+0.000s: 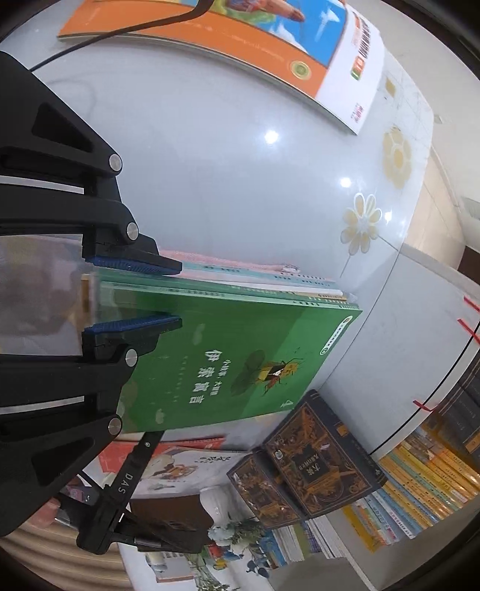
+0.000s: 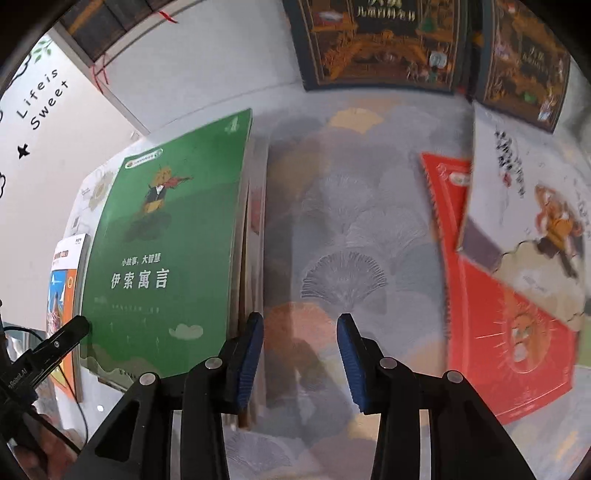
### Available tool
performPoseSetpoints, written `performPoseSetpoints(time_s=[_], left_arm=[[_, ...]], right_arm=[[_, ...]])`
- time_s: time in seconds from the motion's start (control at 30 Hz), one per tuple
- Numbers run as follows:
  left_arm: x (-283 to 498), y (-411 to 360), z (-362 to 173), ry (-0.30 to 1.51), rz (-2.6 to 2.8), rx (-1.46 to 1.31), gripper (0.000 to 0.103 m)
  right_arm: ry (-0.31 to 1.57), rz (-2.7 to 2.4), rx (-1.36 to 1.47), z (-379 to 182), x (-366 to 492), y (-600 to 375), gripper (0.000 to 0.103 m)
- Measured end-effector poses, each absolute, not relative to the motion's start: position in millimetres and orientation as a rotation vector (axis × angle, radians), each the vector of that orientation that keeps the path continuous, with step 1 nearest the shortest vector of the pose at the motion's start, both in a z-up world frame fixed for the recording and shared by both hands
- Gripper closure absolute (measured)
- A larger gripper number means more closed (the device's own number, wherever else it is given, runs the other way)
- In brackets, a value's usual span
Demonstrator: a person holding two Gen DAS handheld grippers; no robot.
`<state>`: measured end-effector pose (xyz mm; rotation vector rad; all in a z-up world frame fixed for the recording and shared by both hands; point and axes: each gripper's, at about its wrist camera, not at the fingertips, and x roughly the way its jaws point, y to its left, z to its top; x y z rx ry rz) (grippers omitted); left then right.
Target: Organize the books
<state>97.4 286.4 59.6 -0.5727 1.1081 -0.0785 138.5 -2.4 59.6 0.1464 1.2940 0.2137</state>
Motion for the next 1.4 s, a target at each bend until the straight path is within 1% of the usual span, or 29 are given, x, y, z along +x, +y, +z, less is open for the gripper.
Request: performPoseSetpoints(time_s=[0.1, 0.13, 0.17, 0.23, 0.43, 0.6, 0.67, 0.97, 1.13, 1.4], left_arm=[[82.5, 286.6, 69.7, 1.093, -0.087, -0.596, 0.084], [79.1, 285.0, 73.1, 1.084, -0.094, -0.601, 0.084], [72.8, 281.8, 79.6, 1.069, -0.103, -0.601, 0.084], [67.5, 271.7, 88.0, 1.056, -0.118, -0.588, 0.084], [56.0, 216.7, 102.9, 1.073, -0.197, -0.519, 0.083], [48.9, 147.4, 105.5, 1.118, -0.259, -0.437, 0.083], [48.6, 119.0, 102.9, 1.144, -0.279, -0.417, 0.081], [54.9, -20.8, 102.7, 1.199, -0.403, -0.346, 0.080], [65.7, -60.5, 96.7, 1.214, -0.400, -0.339, 0.079], [120.2, -79.5, 85.6, 1.194, -0.320, -0.294, 0.079]], right_arm=[[1.290, 0.203, 0.197, 68.2, 128.5, -21.0, 0.059], [1.287, 0.201, 0.215, 70.6, 123.3, -28.5, 0.056], [1.281, 0.200, 0.232, 73.5, 116.2, -36.3, 0.051], [1.278, 0.201, 0.250, 77.3, 102.3, -50.2, 0.048], [1.326, 0.198, 0.308, 63.7, 52.1, -92.6, 0.047], [1.373, 0.188, 0.397, 47.2, 20.4, -152.0, 0.047], [1.378, 0.178, 0.413, 46.7, 14.8, -176.8, 0.047], [1.346, 0.096, 0.526, 55.5, 6.8, -306.0, 0.046], [1.336, 0.071, 0.557, 57.0, 16.1, -357.7, 0.046], [1.306, 0.157, 0.457, 68.9, 52.6, -373.6, 0.046]])
